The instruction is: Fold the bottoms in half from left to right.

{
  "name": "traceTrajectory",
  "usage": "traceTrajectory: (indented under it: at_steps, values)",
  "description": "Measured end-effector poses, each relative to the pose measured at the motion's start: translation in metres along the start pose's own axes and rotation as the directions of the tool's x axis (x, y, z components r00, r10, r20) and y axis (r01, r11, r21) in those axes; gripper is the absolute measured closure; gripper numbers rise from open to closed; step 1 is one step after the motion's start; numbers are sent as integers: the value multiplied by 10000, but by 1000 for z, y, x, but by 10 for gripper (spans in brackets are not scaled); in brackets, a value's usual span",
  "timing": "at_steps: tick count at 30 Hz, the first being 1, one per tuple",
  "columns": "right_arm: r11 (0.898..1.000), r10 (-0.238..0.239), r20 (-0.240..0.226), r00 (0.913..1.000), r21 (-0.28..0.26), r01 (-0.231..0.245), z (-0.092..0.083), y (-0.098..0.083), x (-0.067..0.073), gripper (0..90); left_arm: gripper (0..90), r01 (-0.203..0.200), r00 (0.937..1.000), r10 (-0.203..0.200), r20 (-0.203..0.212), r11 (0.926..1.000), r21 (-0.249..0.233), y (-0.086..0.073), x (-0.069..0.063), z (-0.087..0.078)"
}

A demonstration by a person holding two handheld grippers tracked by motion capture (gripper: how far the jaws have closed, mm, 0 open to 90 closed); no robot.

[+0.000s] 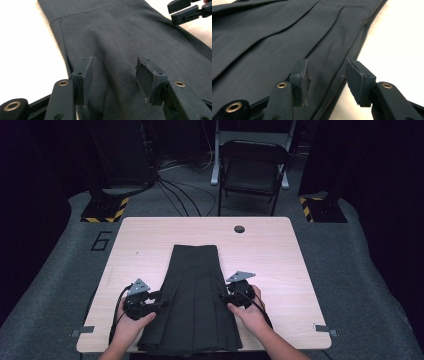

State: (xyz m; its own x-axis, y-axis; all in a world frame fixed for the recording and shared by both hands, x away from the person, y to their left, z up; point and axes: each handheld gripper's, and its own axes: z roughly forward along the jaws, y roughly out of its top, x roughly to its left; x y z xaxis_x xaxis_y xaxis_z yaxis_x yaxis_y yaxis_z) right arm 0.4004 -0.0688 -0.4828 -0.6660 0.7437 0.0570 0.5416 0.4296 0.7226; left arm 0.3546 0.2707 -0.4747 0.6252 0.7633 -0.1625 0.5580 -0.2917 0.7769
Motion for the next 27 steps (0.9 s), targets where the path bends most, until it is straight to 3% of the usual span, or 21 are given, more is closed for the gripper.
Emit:
traceTrajectory:
  at_steps: [4,9,11,16,22,23,27]
  values:
    - [9999,-40,-659,9978,-127,31,-10,-14,11,523,508,-296,9994,291,210,9993,244,-6,-8,1]
    - [9990,-446,-956,9944,-2,448,-10,-26,23,522,494,-300,9992,285,262,9978,583,-14,-11,7]
    - [9980,-615,-950,9936,96,627,-8,-29,26,517,486,-346,9989,321,344,9966,744,-18,-13,10]
    - [9935,-1063,-909,9902,307,1095,-1,-34,30,515,456,-977,9951,953,260,9881,1187,-27,-20,15]
    - [9939,-969,-1001,9903,428,1016,2,-38,29,505,439,-956,9954,943,168,9889,1136,-30,-22,19]
    - [9937,-990,-999,9901,430,1037,2,-39,29,504,438,-1120,9937,1097,243,9855,1278,-28,-21,17]
    - [9940,-964,-1079,9895,414,1014,3,-41,28,504,438,-867,9959,837,341,9913,989,-21,-21,14]
